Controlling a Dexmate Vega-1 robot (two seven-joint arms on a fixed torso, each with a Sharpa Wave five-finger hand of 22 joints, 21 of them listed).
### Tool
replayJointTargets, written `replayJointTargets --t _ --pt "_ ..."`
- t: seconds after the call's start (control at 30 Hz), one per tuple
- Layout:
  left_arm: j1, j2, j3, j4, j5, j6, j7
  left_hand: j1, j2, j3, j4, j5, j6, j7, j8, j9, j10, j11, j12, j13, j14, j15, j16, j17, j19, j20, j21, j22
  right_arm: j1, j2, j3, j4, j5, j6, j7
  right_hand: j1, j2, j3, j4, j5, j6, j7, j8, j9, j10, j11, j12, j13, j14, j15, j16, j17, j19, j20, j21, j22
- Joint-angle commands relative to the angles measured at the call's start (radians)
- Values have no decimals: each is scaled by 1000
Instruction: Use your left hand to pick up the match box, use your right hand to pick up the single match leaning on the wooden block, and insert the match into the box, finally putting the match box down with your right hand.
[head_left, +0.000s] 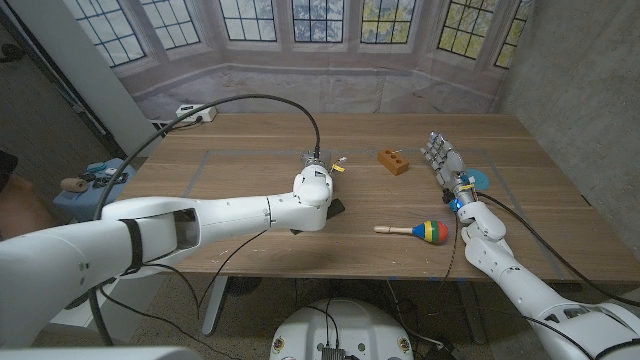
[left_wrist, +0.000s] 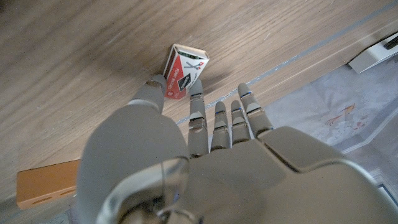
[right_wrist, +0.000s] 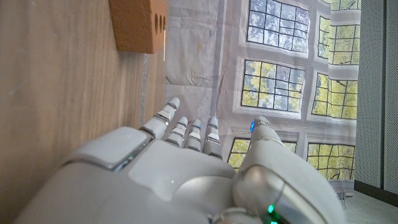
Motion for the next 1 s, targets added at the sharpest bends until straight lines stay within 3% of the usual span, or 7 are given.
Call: replayJointTargets --t 0.03,1.0 --pt "13 25 -20 -33 31 -6 -12 10 1 2 2 8 9 -2 4 1 10 0 -2 2 9 1 -2 0 6 -3 5 5 2 -6 -10 -21 -14 -10 -17 -5 1 9 -1 -2 6 -2 0 5 8 6 0 5 7 -17 8 5 7 -29 0 5" --pt "78 73 -90 -104 108 -64 -38 17 0 -1 4 8 22 -10 6 9 16 -5 -5 2 15 -6 -3 0 9 -8 8 6 -32 -36 -31 -110 -48 -45 -83 -7 1 10 -2 -1 7 -1 -1 5 8 5 0 5 8 -17 8 5 7 -28 0 5"
